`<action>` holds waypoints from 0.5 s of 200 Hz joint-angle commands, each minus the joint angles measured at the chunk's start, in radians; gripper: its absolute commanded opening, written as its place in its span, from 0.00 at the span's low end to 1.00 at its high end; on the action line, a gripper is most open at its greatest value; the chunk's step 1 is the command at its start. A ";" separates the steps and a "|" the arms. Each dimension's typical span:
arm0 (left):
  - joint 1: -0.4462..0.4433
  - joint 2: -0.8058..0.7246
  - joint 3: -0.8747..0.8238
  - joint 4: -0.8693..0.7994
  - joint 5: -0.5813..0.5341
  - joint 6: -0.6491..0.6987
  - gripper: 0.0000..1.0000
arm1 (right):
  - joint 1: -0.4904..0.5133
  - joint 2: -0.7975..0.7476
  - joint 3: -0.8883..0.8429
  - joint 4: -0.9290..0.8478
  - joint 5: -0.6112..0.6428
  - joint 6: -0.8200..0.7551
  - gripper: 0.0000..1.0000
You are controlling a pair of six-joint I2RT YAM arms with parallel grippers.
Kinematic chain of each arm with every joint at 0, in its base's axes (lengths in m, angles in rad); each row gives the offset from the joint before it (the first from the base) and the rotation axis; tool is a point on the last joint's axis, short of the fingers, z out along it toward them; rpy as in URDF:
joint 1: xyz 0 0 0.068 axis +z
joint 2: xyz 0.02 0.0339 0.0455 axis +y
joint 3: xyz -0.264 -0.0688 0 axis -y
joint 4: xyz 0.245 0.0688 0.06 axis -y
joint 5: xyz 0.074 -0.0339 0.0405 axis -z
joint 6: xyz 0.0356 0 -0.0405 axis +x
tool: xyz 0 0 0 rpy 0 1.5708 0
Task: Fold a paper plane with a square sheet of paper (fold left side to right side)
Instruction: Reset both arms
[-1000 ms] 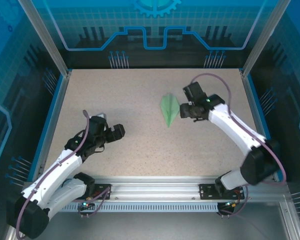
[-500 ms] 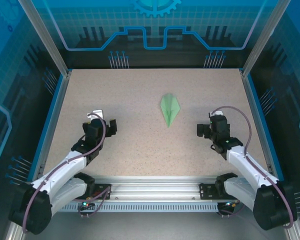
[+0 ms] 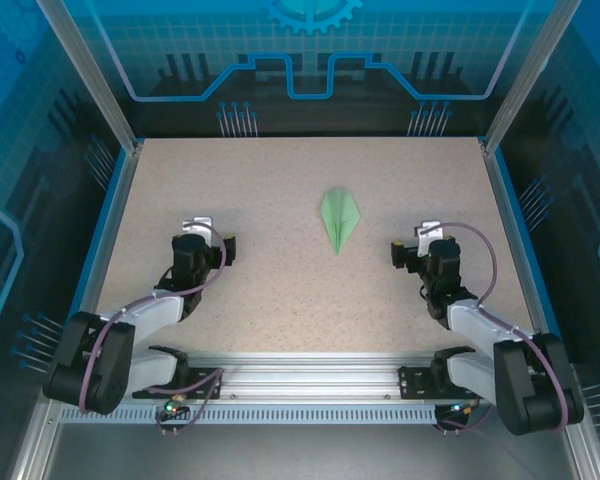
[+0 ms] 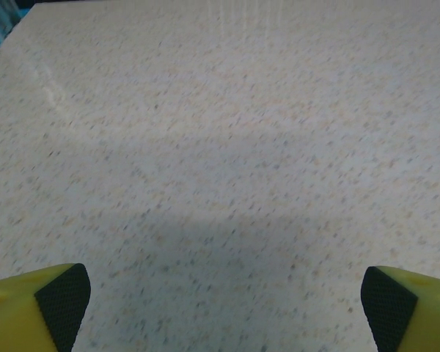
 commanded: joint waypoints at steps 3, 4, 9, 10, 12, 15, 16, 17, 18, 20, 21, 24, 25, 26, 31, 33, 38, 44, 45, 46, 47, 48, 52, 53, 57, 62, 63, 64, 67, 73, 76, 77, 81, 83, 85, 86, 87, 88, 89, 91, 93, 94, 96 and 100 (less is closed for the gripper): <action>0.042 0.036 -0.009 0.173 0.126 0.031 0.99 | -0.025 0.056 0.006 0.189 -0.098 -0.071 1.00; 0.043 0.038 -0.009 0.175 0.128 0.030 0.99 | -0.026 0.059 0.007 0.192 -0.101 -0.072 1.00; 0.050 0.046 -0.010 0.192 0.138 0.029 0.99 | -0.029 0.069 0.008 0.204 -0.115 -0.080 1.00; 0.051 0.049 -0.009 0.196 0.141 0.030 0.99 | -0.030 0.071 0.008 0.209 -0.117 -0.082 1.00; 0.054 0.055 -0.009 0.201 0.144 0.032 0.99 | -0.031 0.075 0.008 0.216 -0.120 -0.085 1.00; 0.057 0.058 -0.005 0.201 0.147 0.034 0.99 | -0.032 0.080 0.009 0.224 -0.129 -0.088 1.00; 0.057 0.060 -0.003 0.201 0.146 0.035 0.99 | -0.034 0.082 0.009 0.226 -0.131 -0.089 1.00; 0.058 0.063 -0.002 0.201 0.148 0.037 0.99 | -0.035 0.084 0.008 0.229 -0.132 -0.089 1.00; 0.058 0.064 -0.001 0.201 0.149 0.038 0.99 | -0.035 0.085 0.008 0.232 -0.135 -0.090 1.00; 0.060 0.067 0.000 0.202 0.152 0.040 0.99 | -0.037 0.087 0.008 0.235 -0.141 -0.091 1.00; 0.062 0.068 0.000 0.205 0.154 0.040 0.99 | -0.039 0.090 0.008 0.238 -0.144 -0.091 1.00; 0.064 0.075 0.004 0.208 0.158 0.044 0.99 | -0.043 0.094 0.008 0.245 -0.150 -0.091 1.00; 0.065 0.076 0.005 0.209 0.159 0.045 0.99 | -0.045 0.096 0.008 0.247 -0.155 -0.092 1.00; 0.065 0.077 0.005 0.209 0.161 0.046 0.99 | -0.046 0.097 0.009 0.250 -0.159 -0.093 1.00; 0.066 0.087 0.007 0.216 0.169 0.054 0.99 | -0.055 0.103 0.008 0.259 -0.177 -0.091 1.00; 0.068 0.095 0.004 0.228 0.173 0.059 0.99 | -0.058 0.106 0.010 0.257 -0.184 -0.090 1.00; 0.070 0.118 -0.003 0.262 0.177 0.067 0.99 | -0.068 0.108 0.020 0.241 -0.207 -0.087 1.00; 0.069 0.157 -0.009 0.313 0.178 0.076 0.99 | -0.078 0.110 0.025 0.237 -0.235 -0.086 1.00; 0.069 0.160 -0.009 0.320 0.178 0.077 0.99 | -0.081 0.111 0.025 0.237 -0.237 -0.086 1.00; 0.069 0.168 -0.010 0.328 0.176 0.078 0.99 | -0.082 0.112 0.025 0.237 -0.241 -0.086 1.00; 0.069 0.175 -0.009 0.332 0.176 0.079 0.99 | -0.082 0.113 0.025 0.236 -0.243 -0.086 1.00; 0.069 0.182 -0.009 0.339 0.173 0.079 0.99 | -0.083 0.113 0.025 0.235 -0.245 -0.085 1.00; 0.072 0.201 -0.006 0.362 0.160 0.074 0.99 | -0.086 0.112 0.027 0.235 -0.251 -0.084 1.00; 0.073 0.204 -0.003 0.362 0.155 0.071 0.99 | -0.087 0.112 0.026 0.235 -0.252 -0.083 1.00; 0.079 0.205 0.005 0.342 0.151 0.056 0.99 | -0.089 0.112 0.025 0.236 -0.254 -0.079 1.00; 0.098 0.209 0.009 0.332 0.182 0.045 0.99 | -0.093 0.111 0.025 0.236 -0.254 -0.076 1.00; 0.101 0.211 0.009 0.334 0.189 0.044 0.99 | -0.094 0.112 0.025 0.236 -0.254 -0.074 1.00; 0.103 0.214 0.009 0.337 0.194 0.043 0.99 | -0.094 0.112 0.025 0.237 -0.254 -0.073 1.00; 0.107 0.221 0.008 0.342 0.204 0.043 0.99 | -0.096 0.111 0.026 0.237 -0.254 -0.072 1.00; 0.110 0.243 0.007 0.362 0.204 0.042 0.99 | -0.098 0.113 0.025 0.238 -0.247 -0.066 1.00; 0.111 0.255 0.009 0.368 0.203 0.042 0.99 | -0.099 0.115 0.026 0.237 -0.244 -0.064 1.00; 0.110 0.259 0.009 0.370 0.202 0.042 0.99 | -0.099 0.116 0.028 0.236 -0.243 -0.063 1.00; 0.110 0.275 0.013 0.385 0.197 0.042 0.99 | -0.100 0.118 0.034 0.230 -0.234 -0.059 1.00; 0.111 0.284 0.016 0.395 0.188 0.041 0.99 | -0.099 0.121 0.037 0.226 -0.229 -0.057 1.00; 0.111 0.288 0.021 0.394 0.182 0.041 0.99 | -0.100 0.124 0.041 0.221 -0.224 -0.054 1.00; 0.111 0.288 0.025 0.387 0.181 0.038 0.99 | -0.100 0.125 0.043 0.219 -0.223 -0.052 1.00; 0.111 0.286 0.029 0.378 0.181 0.036 0.99 | -0.100 0.125 0.044 0.217 -0.219 -0.051 1.00; 0.112 0.284 0.032 0.366 0.184 0.035 0.99 | -0.098 0.126 0.045 0.216 -0.217 -0.049 1.00; 0.114 0.280 0.037 0.352 0.187 0.033 0.99 | -0.098 0.128 0.046 0.214 -0.213 -0.048 1.00; 0.118 0.274 0.043 0.329 0.199 0.029 0.99 | -0.097 0.131 0.051 0.211 -0.206 -0.045 1.00; 0.123 0.273 0.049 0.313 0.213 0.026 0.99 | -0.098 0.135 0.054 0.210 -0.198 -0.041 1.00; 0.127 0.274 0.050 0.309 0.219 0.024 0.99 | -0.098 0.136 0.055 0.208 -0.194 -0.039 1.00; 0.134 0.279 0.052 0.312 0.229 0.022 0.99 | -0.098 0.139 0.058 0.206 -0.188 -0.034 1.00; 0.143 0.287 0.057 0.318 0.238 0.015 0.99 | -0.099 0.145 0.064 0.203 -0.176 -0.026 1.00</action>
